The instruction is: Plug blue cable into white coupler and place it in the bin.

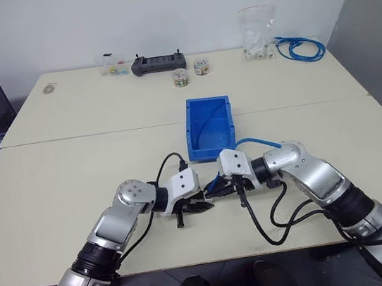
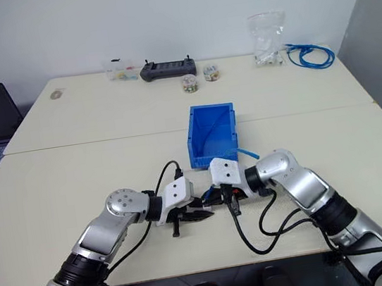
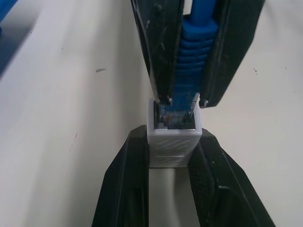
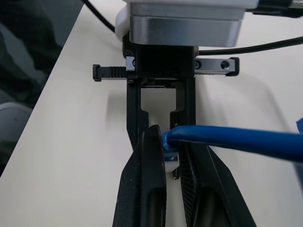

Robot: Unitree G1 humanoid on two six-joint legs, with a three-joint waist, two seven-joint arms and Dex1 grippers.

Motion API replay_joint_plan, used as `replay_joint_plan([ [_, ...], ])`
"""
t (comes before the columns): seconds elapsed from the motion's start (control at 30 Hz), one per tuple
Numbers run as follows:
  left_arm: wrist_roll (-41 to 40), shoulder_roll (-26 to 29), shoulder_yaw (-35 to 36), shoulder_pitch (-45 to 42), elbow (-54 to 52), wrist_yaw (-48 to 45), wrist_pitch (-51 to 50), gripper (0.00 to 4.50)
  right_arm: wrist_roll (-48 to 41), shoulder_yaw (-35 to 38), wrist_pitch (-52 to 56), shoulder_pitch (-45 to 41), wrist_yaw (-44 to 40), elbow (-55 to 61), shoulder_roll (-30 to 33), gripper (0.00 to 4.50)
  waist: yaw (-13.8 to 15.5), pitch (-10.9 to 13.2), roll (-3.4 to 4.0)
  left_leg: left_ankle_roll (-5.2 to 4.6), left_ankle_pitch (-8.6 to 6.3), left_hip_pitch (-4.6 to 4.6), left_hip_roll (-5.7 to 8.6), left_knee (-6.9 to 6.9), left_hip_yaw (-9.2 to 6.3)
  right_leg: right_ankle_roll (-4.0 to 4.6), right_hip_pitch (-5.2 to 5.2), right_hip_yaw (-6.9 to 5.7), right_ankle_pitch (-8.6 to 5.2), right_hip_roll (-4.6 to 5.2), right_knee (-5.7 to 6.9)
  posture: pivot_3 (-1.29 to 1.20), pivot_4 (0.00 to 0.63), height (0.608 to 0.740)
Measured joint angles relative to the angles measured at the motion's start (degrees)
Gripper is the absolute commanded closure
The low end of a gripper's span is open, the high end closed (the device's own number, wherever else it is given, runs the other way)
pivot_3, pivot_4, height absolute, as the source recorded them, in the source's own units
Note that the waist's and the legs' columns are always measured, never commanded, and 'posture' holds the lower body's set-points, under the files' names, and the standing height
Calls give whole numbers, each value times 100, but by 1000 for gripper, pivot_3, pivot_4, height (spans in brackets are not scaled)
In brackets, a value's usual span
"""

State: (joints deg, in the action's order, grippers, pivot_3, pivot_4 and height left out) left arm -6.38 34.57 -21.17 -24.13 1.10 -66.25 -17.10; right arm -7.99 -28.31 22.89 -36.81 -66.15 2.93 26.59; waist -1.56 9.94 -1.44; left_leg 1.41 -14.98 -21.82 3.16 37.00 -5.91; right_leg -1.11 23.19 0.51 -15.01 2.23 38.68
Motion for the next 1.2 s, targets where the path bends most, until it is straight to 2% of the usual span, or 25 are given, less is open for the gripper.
replay_joint_plan([
  [0.4,112,13,-1,39,78,-53,0,3718,344,-321,-118,-246,-274,-420,-144,4390,-26,-109,22,-1,-1,25,0,-6,5,-1,-14,9,-1,-3,3,0,150,740],
  [0.53,145,-11,-40,38,119,-68,-4,3718,433,-362,-100,-266,-346,-557,-219,4390,-30,-118,25,-11,-12,118,-2,-31,1,-18,-112,8,-32,-5,-21,0,150,740],
  [0.8,193,-37,-42,40,158,-73,-5,3718,452,-348,12,-262,-367,-647,-295,4390,-30,-151,34,-11,-14,121,-2,-31,-2,-17,-112,7,-36,-5,-20,0,150,740],
  [0.97,220,-57,-29,69,174,-15,27,3718,395,-100,66,11,-252,-586,-395,4391,-29,-165,33,-11,-15,120,-2,-32,-6,-17,-113,4,-37,-5,-22,0,150,740],
  [1.03,213,-67,-5,121,161,36,69,3018,307,74,157,183,-147,-417,-423,4391,-26,-164,35,-10,-15,116,-2,-31,-8,-17,-112,4,-37,-4,-23,0,150,740],
  [1.07,187,-72,33,166,132,65,82,2943,182,245,355,350,-37,-252,-423,4391,-25,-161,37,-10,-15,107,-2,-31,-10,-17,-104,3,-37,-3,-23,0,150,740],
  [1.2,45,-41,162,335,3,56,32,2149,-122,499,878,637,152,215,-405,4391,-28,-133,39,-10,-15,94,-3,-31,-13,-17,-90,2,-36,-4,-21,0,150,740],
])
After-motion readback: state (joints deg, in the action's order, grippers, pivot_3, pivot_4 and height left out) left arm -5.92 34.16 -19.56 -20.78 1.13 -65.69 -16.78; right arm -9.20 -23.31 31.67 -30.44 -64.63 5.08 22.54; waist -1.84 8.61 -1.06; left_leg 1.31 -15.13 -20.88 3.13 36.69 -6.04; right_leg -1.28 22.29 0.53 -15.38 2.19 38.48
